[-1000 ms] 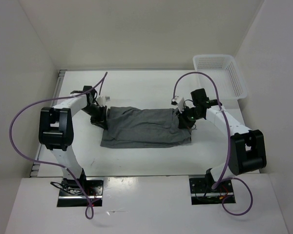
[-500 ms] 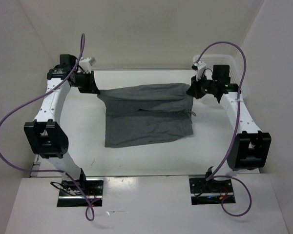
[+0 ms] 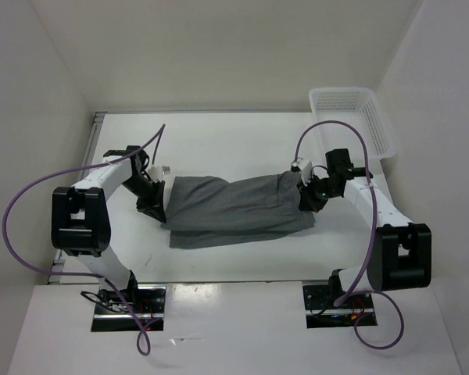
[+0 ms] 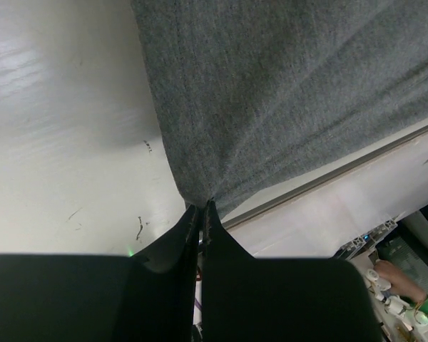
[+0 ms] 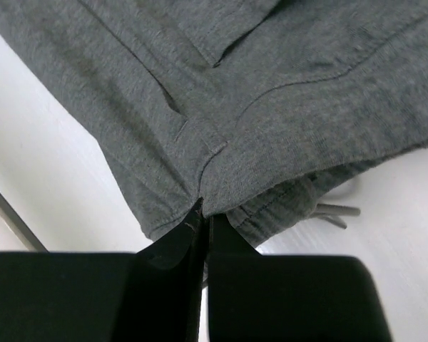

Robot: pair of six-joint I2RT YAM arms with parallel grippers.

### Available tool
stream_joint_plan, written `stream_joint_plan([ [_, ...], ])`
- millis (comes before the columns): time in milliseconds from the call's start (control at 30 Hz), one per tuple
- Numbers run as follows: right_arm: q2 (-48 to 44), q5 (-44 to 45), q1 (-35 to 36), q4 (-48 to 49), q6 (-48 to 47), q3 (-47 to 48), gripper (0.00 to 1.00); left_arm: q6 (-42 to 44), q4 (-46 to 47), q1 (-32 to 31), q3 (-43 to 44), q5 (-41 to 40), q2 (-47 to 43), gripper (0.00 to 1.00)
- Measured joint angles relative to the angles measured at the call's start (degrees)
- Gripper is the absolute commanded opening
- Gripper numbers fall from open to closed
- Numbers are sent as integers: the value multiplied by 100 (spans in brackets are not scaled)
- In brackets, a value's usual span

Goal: Fold and stack the shorts
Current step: Fold the shorts

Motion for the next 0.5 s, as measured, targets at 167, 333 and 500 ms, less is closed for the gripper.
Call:
stream_joint_plan([
  [167,-81,120,70,-50,-260,-31,1,2,-17,-85,-50,-98,28,1],
  [333,-90,160,76,-136,-466,-31,9,0,-140,-146,-15,-136,35,4],
  [500,-90,236,94,-511,-848,109,7,0,-481,-323,94,-52,52,10],
])
